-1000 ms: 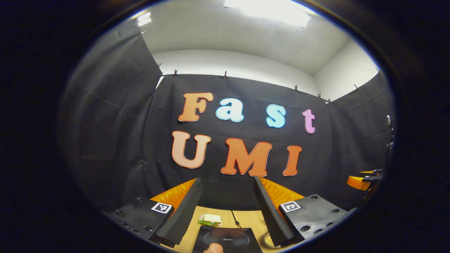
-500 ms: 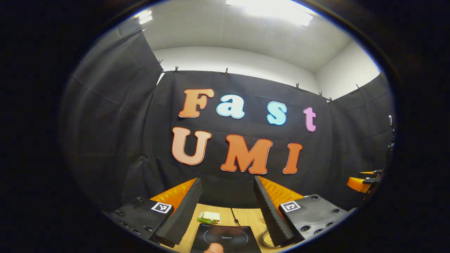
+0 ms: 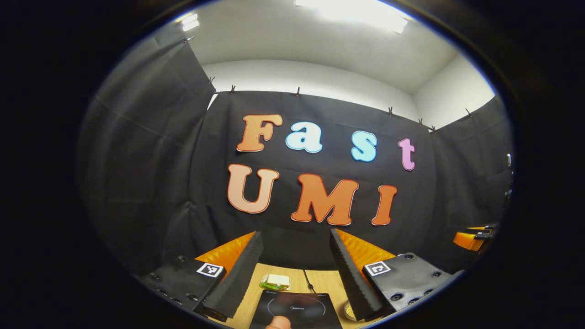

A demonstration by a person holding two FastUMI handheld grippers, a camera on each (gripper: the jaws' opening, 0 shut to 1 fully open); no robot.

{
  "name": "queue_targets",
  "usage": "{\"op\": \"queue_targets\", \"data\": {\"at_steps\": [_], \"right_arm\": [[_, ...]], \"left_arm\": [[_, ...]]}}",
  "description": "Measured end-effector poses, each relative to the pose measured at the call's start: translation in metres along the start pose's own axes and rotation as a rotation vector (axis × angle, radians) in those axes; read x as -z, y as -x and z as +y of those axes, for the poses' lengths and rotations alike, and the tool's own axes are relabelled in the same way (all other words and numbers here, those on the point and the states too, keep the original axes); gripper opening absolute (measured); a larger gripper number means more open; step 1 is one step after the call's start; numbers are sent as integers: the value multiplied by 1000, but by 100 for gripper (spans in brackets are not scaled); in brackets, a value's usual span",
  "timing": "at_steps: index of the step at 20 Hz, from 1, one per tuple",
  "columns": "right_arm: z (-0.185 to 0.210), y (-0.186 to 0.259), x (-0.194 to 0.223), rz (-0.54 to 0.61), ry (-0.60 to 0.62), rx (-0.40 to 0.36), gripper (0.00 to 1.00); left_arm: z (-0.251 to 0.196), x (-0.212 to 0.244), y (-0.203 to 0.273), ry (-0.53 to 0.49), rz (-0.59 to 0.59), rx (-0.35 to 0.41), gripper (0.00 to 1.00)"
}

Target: First push the handle of the pot to place it horizontally, then grasp the pot with both hands and set it on the induction cooktop.

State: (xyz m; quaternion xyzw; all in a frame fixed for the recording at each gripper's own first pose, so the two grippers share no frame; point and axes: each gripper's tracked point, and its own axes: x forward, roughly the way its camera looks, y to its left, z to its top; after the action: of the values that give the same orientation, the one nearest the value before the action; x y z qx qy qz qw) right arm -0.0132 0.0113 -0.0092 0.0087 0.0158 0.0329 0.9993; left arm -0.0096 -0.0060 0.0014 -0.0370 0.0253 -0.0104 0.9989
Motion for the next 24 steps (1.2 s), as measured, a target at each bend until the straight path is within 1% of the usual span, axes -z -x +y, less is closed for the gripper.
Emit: {"op": "queue_targets", "data": {"at_steps": [2,4,6,7,8,9,10,11,15,19,23,24], "right_arm": [[7,-1,5,9,-20,-20,60],[5,-4,11,15,4,-8,41],[7,-3,21,30,34,-8,22],[12,-1,26,39,39,-17,18],[16,1,33,50,36,-33,7],[21,1,41,66,36,-49,8],[24,2,50,87,42,-58,1],[26,4,62,105,54,-67,0],[38,11,104,181,75,-104,0],[41,21,154,269,100,-109,0],[49,29,204,376,90,-134,0],[49,31,215,398,83,-137,0]], "left_arm": [[-1,3,1,1,9,3,96],[-1,5,-1,2,17,6,98],[1,4,0,3,15,-2,96],[2,4,0,3,13,-5,96],[2,3,0,2,11,-6,98],[2,3,0,3,9,-4,98],[0,4,1,2,10,0,99],[-1,3,1,-1,9,1,99],[-2,1,2,-13,-3,-5,98],[-3,7,3,-21,5,-5,98],[-3,15,-3,-22,21,-7,96],[-4,17,-3,-19,26,-7,98]]}}
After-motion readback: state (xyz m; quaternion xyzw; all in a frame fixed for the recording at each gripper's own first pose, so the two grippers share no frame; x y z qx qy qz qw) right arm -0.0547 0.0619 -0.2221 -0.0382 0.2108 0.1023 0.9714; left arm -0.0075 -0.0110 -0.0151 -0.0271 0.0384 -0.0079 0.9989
